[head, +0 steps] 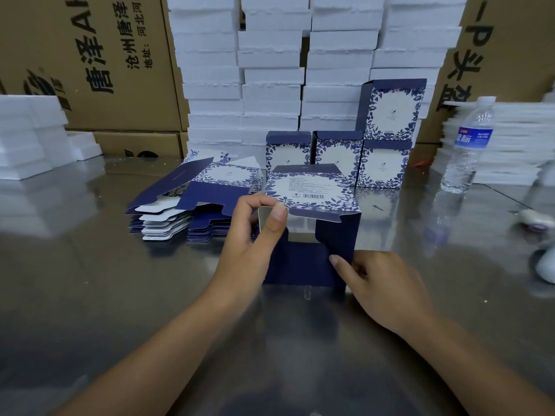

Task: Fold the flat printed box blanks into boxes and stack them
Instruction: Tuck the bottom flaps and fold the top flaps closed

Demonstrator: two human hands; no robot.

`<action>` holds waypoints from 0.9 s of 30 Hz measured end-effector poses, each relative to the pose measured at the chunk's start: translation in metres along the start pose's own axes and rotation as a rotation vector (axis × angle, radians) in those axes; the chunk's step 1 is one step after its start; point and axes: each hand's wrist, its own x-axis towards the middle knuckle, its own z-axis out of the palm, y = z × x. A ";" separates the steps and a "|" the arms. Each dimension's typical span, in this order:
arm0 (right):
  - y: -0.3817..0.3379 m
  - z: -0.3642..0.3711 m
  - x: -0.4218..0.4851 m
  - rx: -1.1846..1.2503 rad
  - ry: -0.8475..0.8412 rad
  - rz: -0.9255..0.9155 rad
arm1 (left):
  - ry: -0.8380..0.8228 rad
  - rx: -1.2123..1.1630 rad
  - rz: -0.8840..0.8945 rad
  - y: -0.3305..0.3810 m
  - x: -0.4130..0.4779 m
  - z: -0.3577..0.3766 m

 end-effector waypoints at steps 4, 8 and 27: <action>0.001 0.000 0.000 -0.028 -0.001 0.005 | -0.001 0.012 -0.007 0.001 -0.001 0.000; 0.001 -0.002 0.001 -0.028 0.044 -0.019 | -0.004 0.036 -0.054 0.000 -0.001 -0.002; -0.010 -0.024 0.009 0.440 0.687 -0.332 | -0.249 0.284 0.150 -0.023 0.001 -0.003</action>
